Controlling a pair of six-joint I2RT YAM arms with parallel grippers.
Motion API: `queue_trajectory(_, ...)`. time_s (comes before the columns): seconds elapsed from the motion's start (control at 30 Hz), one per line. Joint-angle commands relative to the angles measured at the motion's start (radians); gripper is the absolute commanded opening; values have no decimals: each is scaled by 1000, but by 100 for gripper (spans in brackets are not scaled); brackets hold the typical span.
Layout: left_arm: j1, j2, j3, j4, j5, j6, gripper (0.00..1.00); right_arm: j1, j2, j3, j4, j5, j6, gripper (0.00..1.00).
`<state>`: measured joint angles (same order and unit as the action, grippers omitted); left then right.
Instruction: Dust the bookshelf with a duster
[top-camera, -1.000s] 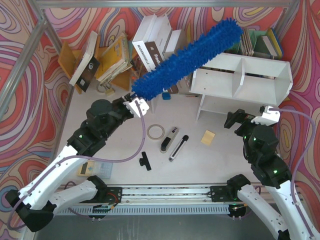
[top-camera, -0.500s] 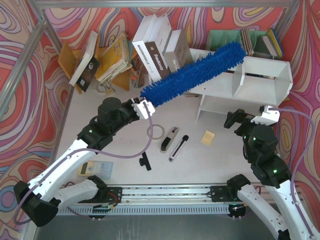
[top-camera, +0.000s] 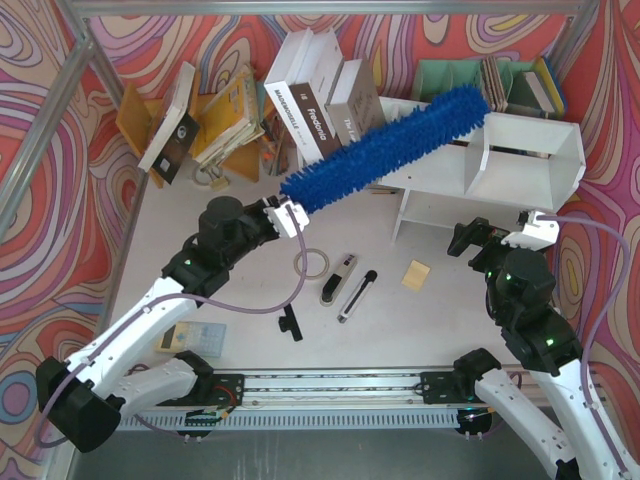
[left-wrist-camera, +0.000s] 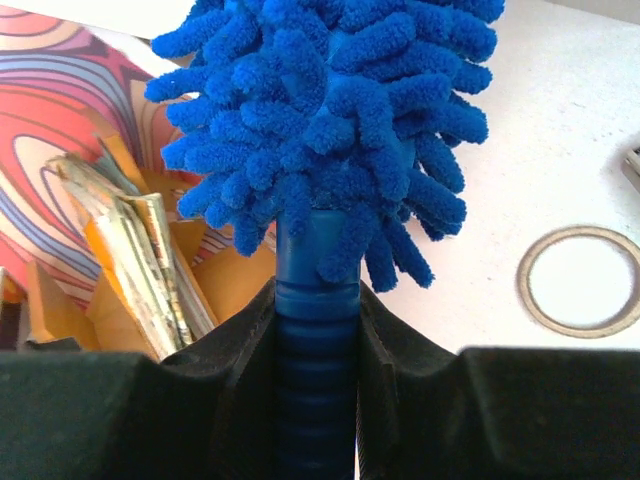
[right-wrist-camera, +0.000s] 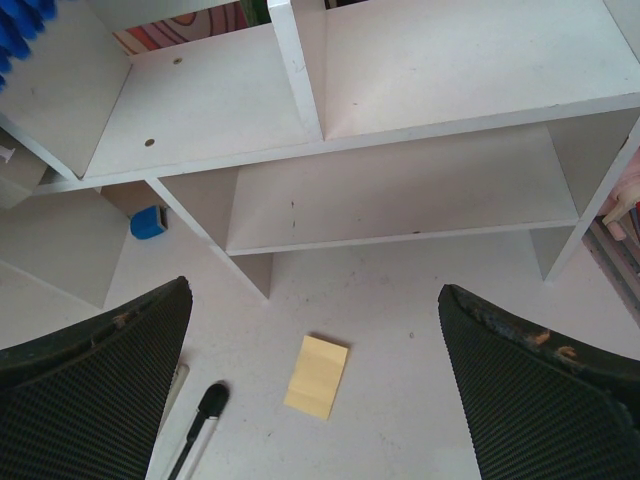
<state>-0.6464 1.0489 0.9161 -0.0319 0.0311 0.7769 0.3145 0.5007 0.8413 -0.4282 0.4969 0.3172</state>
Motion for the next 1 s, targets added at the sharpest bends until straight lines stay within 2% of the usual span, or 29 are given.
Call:
queue_trajectory(0.0, 52, -43, 84, 90, -3, -8, 0, -1, 7, -1, 30, 8, -14, 99)
queue_trajectory(0.3, 73, -27, 130, 53, 24, -14, 0, 0, 6, -1, 31, 8, -13, 99)
queue_trajectory(0.57, 66, -14, 32, 91, 69, -102, 0, 0, 5, -1, 31, 11, -15, 99)
queue_trajectory(0.73, 18, 3, -21, 90, 54, -117, 0, 0, 10, -1, 33, 6, -14, 99)
queue_trajectory(0.97, 5, 4, 11, 78, 38, -100, 0, 0, 15, -1, 35, 4, -14, 99)
